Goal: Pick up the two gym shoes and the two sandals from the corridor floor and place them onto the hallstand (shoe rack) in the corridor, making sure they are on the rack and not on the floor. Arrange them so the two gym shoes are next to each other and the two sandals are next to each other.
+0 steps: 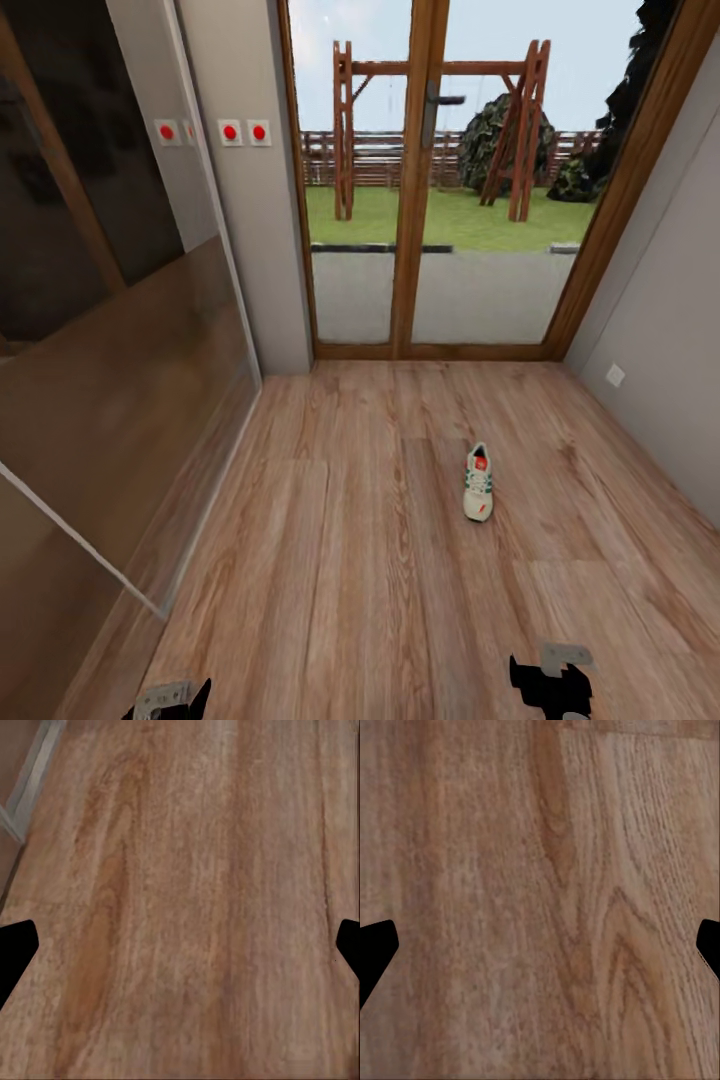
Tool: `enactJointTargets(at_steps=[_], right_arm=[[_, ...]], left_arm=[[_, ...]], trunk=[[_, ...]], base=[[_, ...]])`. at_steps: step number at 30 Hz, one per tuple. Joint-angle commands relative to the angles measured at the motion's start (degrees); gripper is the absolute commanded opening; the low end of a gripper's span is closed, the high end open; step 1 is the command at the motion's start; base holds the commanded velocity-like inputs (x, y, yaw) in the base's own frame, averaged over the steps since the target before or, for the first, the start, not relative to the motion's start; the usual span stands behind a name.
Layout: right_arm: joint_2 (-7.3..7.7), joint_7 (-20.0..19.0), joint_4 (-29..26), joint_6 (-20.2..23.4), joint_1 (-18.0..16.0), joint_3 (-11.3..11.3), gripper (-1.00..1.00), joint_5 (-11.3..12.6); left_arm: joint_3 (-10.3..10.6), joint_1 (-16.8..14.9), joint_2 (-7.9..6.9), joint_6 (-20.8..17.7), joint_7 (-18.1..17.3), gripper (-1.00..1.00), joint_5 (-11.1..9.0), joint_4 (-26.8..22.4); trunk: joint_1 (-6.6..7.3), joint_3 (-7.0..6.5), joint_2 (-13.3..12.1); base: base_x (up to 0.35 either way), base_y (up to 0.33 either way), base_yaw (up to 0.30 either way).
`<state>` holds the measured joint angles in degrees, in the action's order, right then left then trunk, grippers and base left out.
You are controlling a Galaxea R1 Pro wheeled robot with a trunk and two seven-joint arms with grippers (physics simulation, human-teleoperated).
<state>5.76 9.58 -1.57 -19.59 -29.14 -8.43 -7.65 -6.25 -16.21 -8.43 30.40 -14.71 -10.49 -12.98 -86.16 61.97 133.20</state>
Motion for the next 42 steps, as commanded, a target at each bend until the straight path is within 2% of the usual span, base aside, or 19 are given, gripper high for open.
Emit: enactJointTargets(at_steps=[1, 9, 16, 42], right_arm=[[0.01, 0.18, 0.07, -0.18, -0.04, -0.45, 1.00, -0.61], [-0.04, 0.18, 0.07, -0.16, -0.04, -0.45, 1.00, -0.61], [-0.05, 0.11, 0.07, -0.15, -0.04, -0.45, 1.00, -0.61], [-0.10, -0.08, 0.07, -0.11, -0.04, -0.45, 1.00, -0.66]], left_arm=[[-0.19, -0.36, 2.36, 0.01, 3.71, 1.00, -0.56, -0.68], [0.60, -1.11, 5.55, 0.06, 13.43, 1.00, -0.25, -2.54], [0.78, -0.95, 5.18, 0.10, 14.07, 1.00, -0.10, -2.29], [0.74, -1.01, 5.45, 0.10, 14.16, 1.00, -0.05, -2.22]], trunk=[[-0.02, 0.05, 0.02], [-0.02, 0.05, 0.02], [-0.02, 0.05, 0.02], [-0.02, 0.05, 0.02]], base=[[0.339, 0.000, 0.000], [0.339, 0.000, 0.000], [0.339, 0.000, 0.000], [0.339, 0.013, 0.000]])
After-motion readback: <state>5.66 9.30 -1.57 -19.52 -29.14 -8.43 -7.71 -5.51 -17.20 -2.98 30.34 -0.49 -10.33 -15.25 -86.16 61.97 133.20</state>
